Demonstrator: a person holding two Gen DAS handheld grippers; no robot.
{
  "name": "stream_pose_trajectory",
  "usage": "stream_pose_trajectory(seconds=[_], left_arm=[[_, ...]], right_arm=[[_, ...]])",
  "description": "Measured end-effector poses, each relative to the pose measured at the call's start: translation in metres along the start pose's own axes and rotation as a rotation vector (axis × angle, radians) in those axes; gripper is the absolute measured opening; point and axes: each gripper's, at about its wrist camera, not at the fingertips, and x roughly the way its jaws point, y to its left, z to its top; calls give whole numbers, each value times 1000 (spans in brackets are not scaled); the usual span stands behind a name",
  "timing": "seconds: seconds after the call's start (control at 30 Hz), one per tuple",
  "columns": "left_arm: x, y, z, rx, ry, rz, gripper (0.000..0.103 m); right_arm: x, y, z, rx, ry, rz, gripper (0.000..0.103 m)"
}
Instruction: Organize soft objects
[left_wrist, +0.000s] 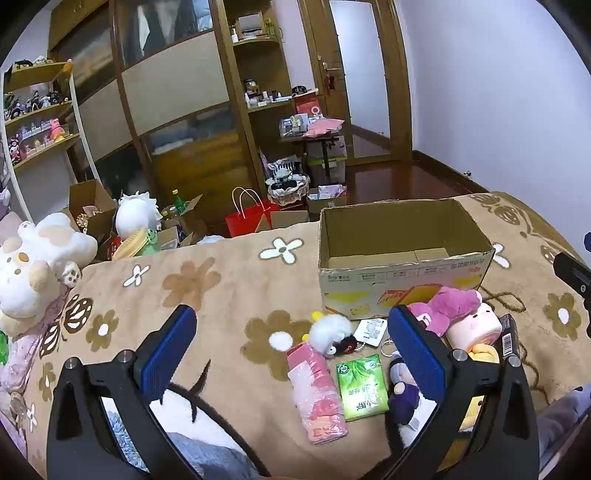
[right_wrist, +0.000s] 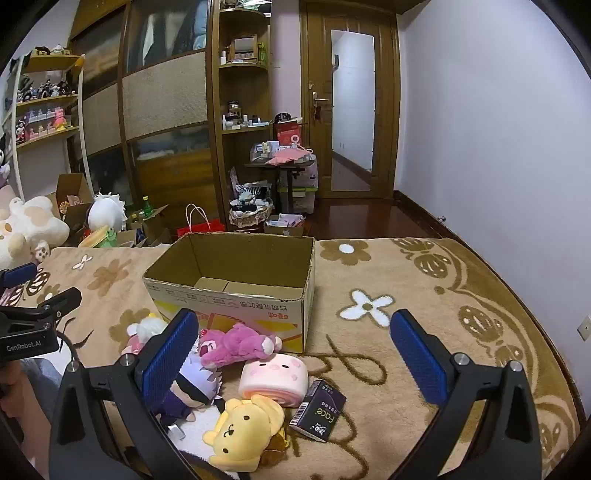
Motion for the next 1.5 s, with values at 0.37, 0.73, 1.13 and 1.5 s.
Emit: stream_pose_trajectory(seconds=[0.37, 0.73, 1.13, 1.5], left_arm=[[-1, -5, -2, 21, -5, 8, 102], [-1, 1, -2, 4, -2, -1, 102], [-1, 0, -1, 4, -1, -1, 102], [-1, 0, -1, 4, -2, 0, 102]], right_arm=[[0, 0, 0, 3, 1, 3, 103], [0, 0, 0, 2, 2, 2, 103], [1, 0, -1, 3, 3, 2, 103], [2, 0, -1, 2, 4, 2, 103]])
